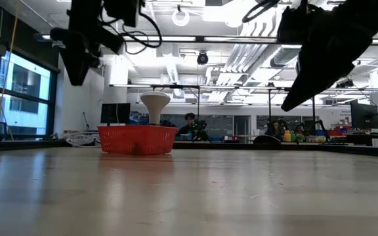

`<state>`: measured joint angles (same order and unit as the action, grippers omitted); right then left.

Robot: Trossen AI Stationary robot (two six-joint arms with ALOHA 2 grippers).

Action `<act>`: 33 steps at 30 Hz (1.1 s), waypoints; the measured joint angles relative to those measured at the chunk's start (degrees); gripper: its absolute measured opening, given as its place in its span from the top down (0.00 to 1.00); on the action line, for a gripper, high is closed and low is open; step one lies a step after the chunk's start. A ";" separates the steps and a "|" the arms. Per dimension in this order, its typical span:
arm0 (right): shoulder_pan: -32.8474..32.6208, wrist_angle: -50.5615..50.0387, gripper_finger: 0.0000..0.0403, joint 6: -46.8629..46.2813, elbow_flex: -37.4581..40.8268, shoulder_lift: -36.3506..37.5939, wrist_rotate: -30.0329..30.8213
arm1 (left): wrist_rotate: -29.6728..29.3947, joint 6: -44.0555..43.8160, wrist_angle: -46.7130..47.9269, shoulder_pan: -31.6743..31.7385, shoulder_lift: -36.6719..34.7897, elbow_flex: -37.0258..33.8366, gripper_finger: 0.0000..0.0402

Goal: Pick & Place Dice
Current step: Return to Home Position

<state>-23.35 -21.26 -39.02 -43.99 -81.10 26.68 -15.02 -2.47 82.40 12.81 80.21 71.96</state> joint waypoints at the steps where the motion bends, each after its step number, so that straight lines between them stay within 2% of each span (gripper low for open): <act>1: 0.70 -1.10 0.99 1.29 0.00 1.10 0.03 | -0.14 -0.53 0.54 0.22 -1.02 0.00 0.63; 5: 3.10 -8.66 0.99 3.41 -0.52 9.05 0.88 | -0.11 -1.85 1.61 0.92 -6.16 0.00 0.67; 10: 2.40 -16.45 0.99 6.62 -0.59 24.59 4.72 | 0.37 -0.65 -1.43 0.95 -14.92 -0.76 0.77; 15: -0.35 -17.24 1.00 13.27 1.17 41.32 8.73 | 6.24 3.54 -9.98 0.96 -26.90 -5.98 0.91; 18: -0.99 -14.01 1.00 17.46 4.14 51.57 9.57 | 8.84 3.64 -15.49 0.95 -35.11 -10.50 0.98; 21: -1.02 -6.48 1.00 23.75 10.35 61.73 9.83 | 9.82 1.32 -20.95 0.95 -42.81 -15.51 0.99; 27: -1.03 6.70 1.00 34.78 23.93 77.65 4.85 | 10.69 -3.49 -26.13 0.95 -56.72 -24.40 0.99; 29: -1.03 9.06 1.00 36.73 27.10 80.79 3.90 | 10.58 -5.92 -28.09 0.95 -60.49 -26.60 0.99; 33: -0.74 11.44 1.00 39.02 30.93 80.38 1.86 | 10.47 -11.33 -29.81 0.95 -66.17 -28.45 0.99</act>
<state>-24.09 -9.82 -0.01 -13.06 -0.73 28.54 -4.56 -13.81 52.59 13.76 14.04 43.52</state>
